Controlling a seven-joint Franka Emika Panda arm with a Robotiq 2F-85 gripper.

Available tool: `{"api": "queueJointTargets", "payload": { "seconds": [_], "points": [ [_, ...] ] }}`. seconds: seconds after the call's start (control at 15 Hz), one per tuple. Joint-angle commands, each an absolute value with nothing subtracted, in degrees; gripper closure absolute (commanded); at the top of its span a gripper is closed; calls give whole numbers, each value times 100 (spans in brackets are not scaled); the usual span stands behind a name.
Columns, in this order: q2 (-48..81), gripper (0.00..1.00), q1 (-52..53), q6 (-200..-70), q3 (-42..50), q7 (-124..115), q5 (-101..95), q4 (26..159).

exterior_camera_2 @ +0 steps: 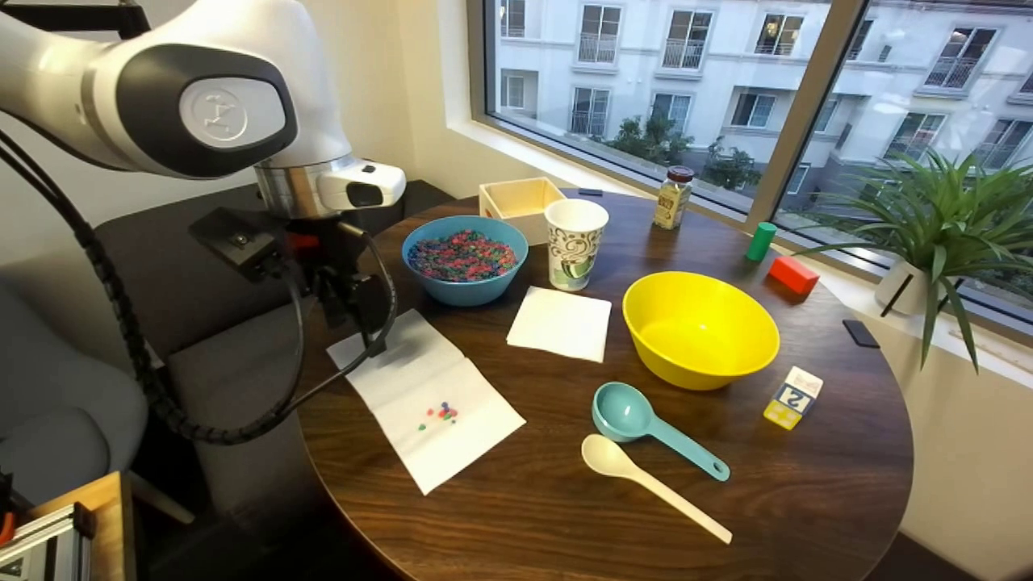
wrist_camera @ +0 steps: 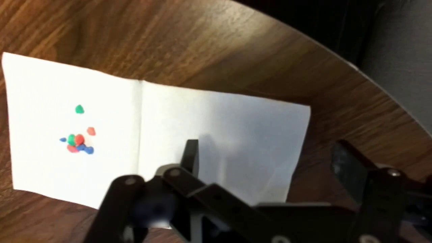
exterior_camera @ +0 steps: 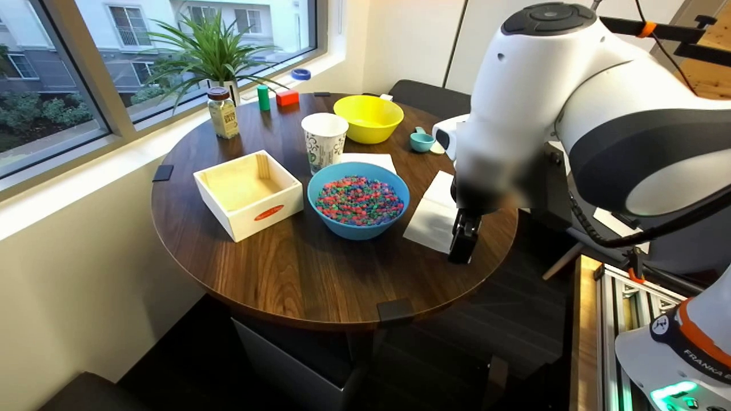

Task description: Put some of the cereal onto the paper towel and fold it

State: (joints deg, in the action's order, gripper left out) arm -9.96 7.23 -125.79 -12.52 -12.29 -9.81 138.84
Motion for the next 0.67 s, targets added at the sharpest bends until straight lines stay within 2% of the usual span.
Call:
{"api": "queueJointTargets", "payload": {
  "seconds": [0.0, 0.33, 0.6],
  "points": [
    [-831, 0, 852, -12473, -1298, -1164, -1141, 13769],
    [-793, 0, 872, -12327, -1276, -1242, -1134, 13743],
    [-801, 25, 864, -12187, -1263, -1235, -1143, 13722]
  ]
}}
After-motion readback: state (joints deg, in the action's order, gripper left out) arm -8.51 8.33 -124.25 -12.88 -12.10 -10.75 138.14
